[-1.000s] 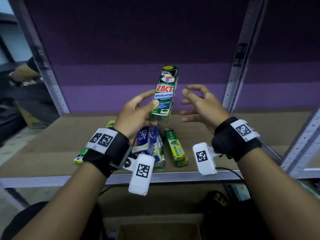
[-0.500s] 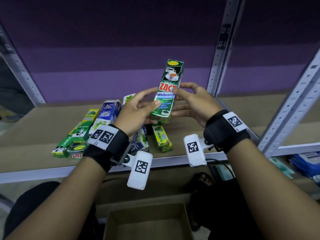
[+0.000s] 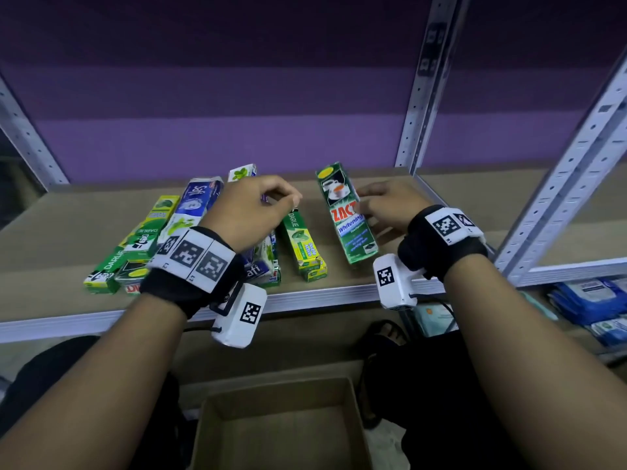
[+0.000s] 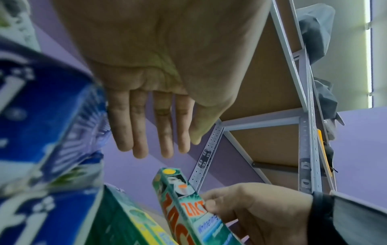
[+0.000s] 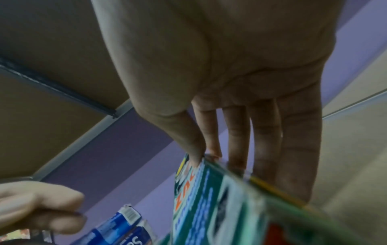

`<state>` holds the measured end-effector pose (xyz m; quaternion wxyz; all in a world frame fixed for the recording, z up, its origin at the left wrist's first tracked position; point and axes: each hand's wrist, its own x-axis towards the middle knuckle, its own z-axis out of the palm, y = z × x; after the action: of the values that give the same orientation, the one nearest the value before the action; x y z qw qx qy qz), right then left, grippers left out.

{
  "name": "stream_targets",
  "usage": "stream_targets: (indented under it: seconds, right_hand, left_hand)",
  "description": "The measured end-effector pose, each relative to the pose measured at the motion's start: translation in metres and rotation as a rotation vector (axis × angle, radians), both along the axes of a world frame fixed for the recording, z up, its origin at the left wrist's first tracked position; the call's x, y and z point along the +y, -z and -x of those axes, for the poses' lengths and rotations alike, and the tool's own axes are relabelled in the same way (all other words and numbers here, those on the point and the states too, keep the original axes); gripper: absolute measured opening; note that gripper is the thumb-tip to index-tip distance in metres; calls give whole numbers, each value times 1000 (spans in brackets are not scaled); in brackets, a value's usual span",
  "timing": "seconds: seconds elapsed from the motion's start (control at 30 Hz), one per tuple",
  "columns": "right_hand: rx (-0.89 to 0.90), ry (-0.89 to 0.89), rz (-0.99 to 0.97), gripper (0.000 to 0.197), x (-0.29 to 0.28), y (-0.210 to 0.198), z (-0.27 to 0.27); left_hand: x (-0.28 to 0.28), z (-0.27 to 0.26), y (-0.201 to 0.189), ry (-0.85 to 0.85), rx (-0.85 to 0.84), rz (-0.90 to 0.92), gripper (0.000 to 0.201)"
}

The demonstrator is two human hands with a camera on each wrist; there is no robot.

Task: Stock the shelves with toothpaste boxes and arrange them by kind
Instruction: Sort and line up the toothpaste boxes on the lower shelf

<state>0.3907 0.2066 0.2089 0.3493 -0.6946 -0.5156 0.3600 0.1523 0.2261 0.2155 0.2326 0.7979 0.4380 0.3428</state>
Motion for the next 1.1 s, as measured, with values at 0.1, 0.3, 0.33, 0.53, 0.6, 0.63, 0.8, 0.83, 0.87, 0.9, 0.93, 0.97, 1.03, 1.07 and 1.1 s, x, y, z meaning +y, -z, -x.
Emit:
stream_targets:
  seconds: [0.1, 0.3, 0.33, 0.53, 0.6, 0.63, 0.8, 0.83, 0.87, 0.9, 0.93, 0.97, 1.03, 1.07, 1.1]
  right_hand:
    - [-89, -9, 68, 28, 5, 10, -6]
    - [-323, -62, 105, 26, 14, 19, -11]
    - [-368, -76, 117, 28, 14, 20, -11]
    - [-371, -14, 105, 25, 15, 21, -13]
    - [-386, -9, 87, 23, 14, 19, -13]
    - [-380, 5, 68, 23, 14, 17, -11]
    - [-316, 64, -44, 22, 15, 7, 3]
    - [-317, 52, -63, 22, 15, 6, 9]
    - [-317, 32, -78, 22, 16, 5, 15]
    - [-313, 9, -83, 21, 17, 5, 21]
    - [-307, -12, -80, 20, 19, 6, 28]
    - [-297, -29, -71, 18, 21, 8, 34]
    - [-284, -62, -29, 12, 24, 12, 46]
    - [-291, -85, -6, 7, 25, 13, 52]
    - [-300, -111, 7, 7, 26, 15, 57]
  left_hand:
    - [-1, -3, 1, 15, 62, 7, 11]
    - [1, -4, 2, 12, 97, -5, 12]
    - [1, -4, 2, 14, 89, 2, 12]
    - [0, 6, -5, -5, -1, 18, 11]
    - [-1, 10, -6, -30, -15, -5, 10]
    - [-1, 12, -7, -47, -14, -15, 10]
    - [2, 23, -11, -122, 50, -107, 9]
    - [2, 26, -11, -153, 85, -138, 9]
    - [3, 29, -11, -187, 130, -165, 9]
    - [3, 31, -11, -218, 180, -183, 10]
    - [3, 32, -10, -245, 229, -191, 11]
    - [3, 34, -10, -268, 267, -191, 13]
    - [4, 35, -10, -307, 312, -190, 19]
    - [3, 35, -10, -321, 329, -190, 22]
    - [4, 36, -9, -333, 348, -188, 27]
